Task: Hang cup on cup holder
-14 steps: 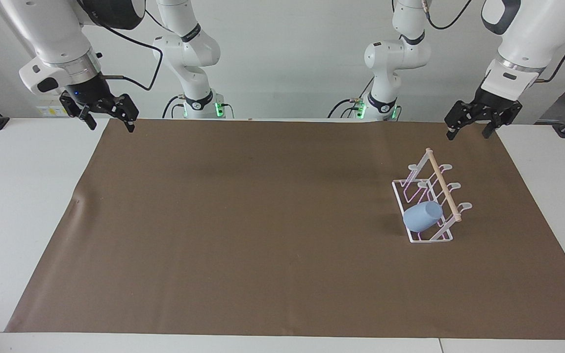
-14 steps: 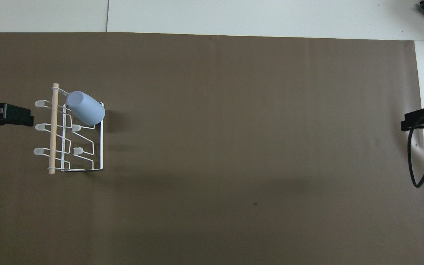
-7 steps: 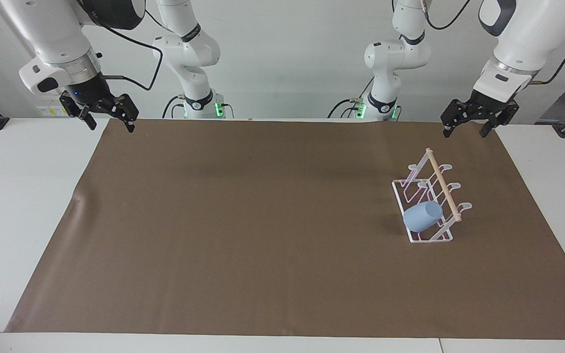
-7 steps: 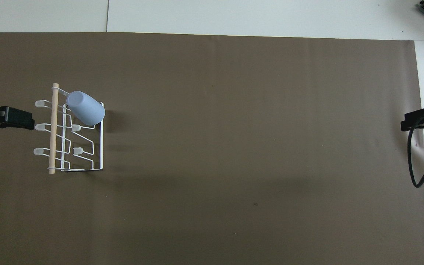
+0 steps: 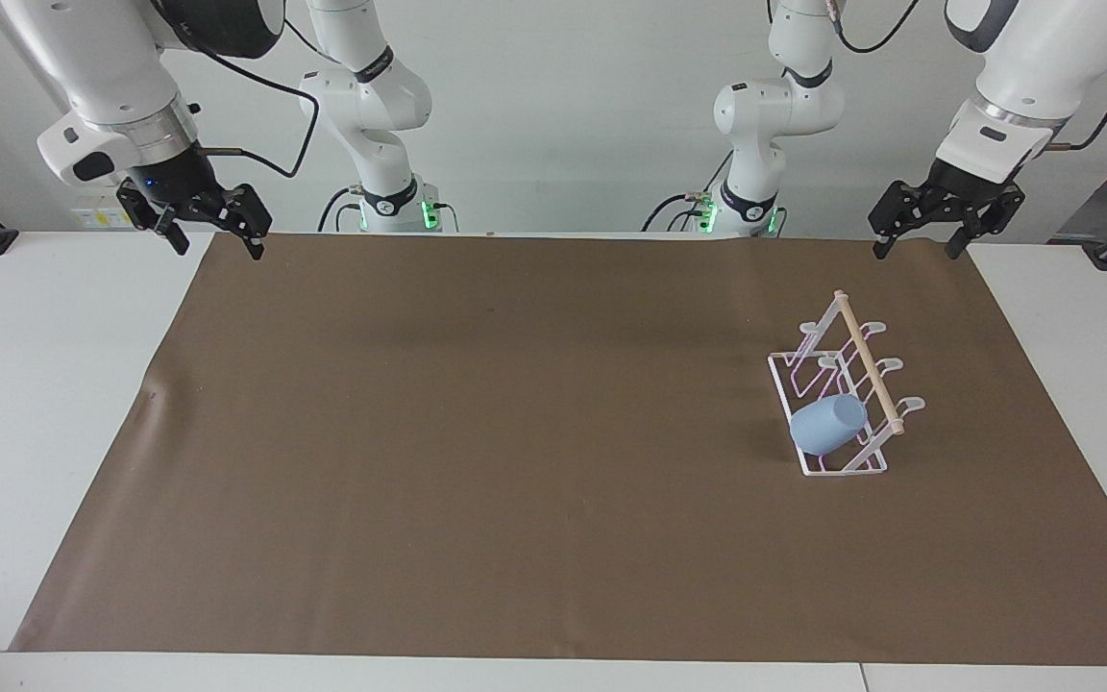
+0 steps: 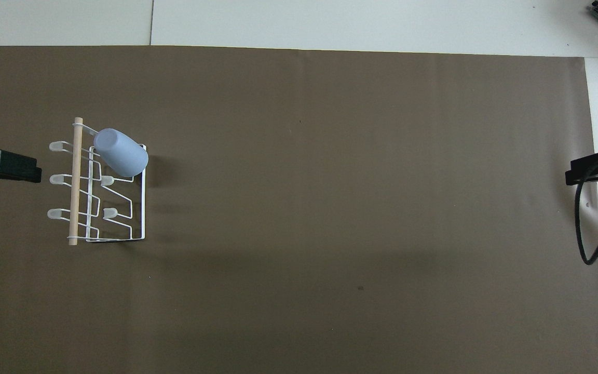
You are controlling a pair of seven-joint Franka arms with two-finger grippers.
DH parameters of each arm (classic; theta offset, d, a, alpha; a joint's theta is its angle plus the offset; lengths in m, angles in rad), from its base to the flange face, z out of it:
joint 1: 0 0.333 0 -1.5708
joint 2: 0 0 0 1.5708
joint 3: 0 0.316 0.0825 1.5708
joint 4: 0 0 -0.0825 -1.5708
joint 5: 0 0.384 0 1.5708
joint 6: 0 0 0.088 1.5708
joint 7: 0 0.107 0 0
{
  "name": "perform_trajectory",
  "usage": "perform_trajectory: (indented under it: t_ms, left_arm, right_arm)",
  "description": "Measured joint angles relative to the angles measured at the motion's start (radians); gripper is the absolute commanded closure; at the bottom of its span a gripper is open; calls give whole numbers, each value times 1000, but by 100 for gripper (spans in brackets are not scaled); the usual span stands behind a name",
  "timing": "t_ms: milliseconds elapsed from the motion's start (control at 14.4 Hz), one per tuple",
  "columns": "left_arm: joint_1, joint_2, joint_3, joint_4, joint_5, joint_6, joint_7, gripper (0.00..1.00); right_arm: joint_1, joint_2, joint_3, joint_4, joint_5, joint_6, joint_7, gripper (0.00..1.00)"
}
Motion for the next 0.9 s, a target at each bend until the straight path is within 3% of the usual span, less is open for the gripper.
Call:
perform_trajectory:
  t_ms: [903]
  left_arm:
    - [0,0,0,-14,-5,-15,0,0]
  right_arm:
    - [0,0,0,0,0,0,0,0]
